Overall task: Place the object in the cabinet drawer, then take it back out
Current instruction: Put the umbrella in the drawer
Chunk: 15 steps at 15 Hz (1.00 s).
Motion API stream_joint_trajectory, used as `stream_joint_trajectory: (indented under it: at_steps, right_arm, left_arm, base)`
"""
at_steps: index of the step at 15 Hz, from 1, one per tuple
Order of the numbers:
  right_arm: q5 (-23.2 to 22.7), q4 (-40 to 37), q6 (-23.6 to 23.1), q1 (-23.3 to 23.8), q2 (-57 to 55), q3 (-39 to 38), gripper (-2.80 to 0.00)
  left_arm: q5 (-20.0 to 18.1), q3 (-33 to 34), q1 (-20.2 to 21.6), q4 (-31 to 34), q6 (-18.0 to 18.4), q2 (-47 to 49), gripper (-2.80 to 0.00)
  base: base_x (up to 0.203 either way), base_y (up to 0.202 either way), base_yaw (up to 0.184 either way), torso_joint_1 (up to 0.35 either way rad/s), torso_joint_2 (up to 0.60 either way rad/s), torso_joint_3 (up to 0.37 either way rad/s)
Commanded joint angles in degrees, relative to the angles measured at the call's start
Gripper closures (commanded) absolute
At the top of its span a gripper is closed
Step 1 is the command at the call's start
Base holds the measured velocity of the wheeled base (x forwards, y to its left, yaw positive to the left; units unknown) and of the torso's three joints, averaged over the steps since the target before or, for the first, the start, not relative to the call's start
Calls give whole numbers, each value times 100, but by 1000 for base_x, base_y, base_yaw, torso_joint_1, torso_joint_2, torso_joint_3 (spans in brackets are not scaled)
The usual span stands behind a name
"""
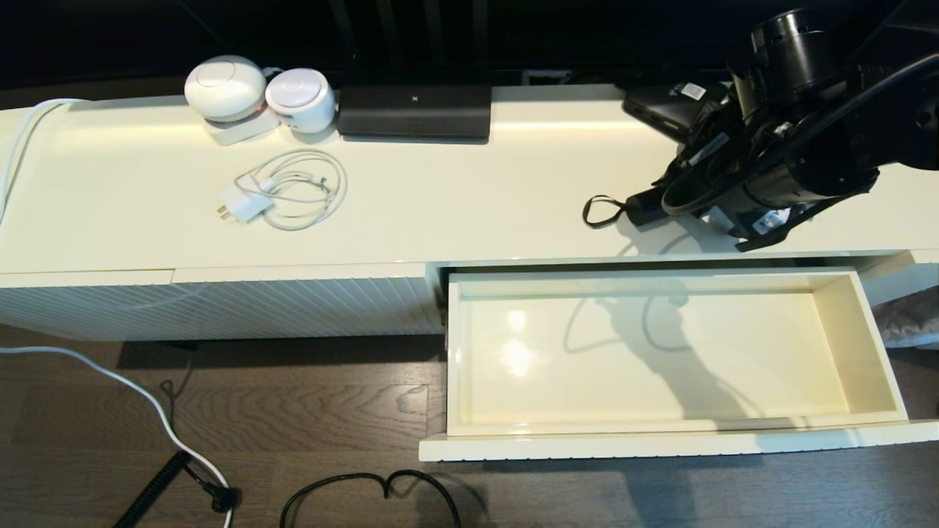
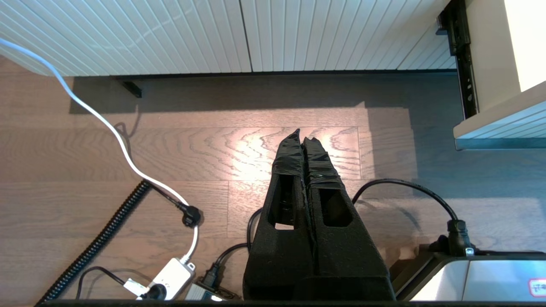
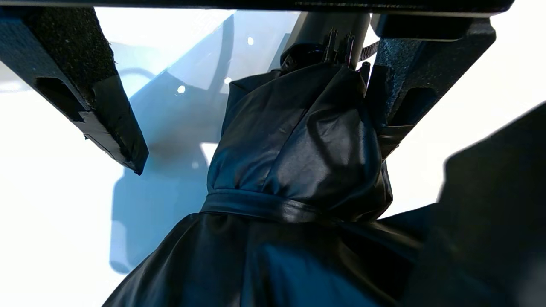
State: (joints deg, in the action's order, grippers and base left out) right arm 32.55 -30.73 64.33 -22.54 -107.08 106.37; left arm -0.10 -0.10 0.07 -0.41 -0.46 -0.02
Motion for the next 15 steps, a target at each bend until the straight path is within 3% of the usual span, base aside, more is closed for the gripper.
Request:
stream_joint_trajectory:
  at_steps: [1, 10, 15]
  right_arm:
    - [15, -12, 13, -3, -41, 7, 0]
    - [15, -81, 41, 4, 7, -75, 0]
    - [57, -690, 233, -70, 285, -92, 0]
  left_arm:
    - [1, 1, 1, -2, -2, -15, 0]
    - [1, 1, 1, -2, -6, -15, 0]
    - [1, 6, 1, -2, -6, -15, 0]
  base:
    - [0, 0, 0, 0, 0, 0]
    - [0, 0, 0, 0, 0, 0]
    - [0, 0, 0, 0, 0, 0]
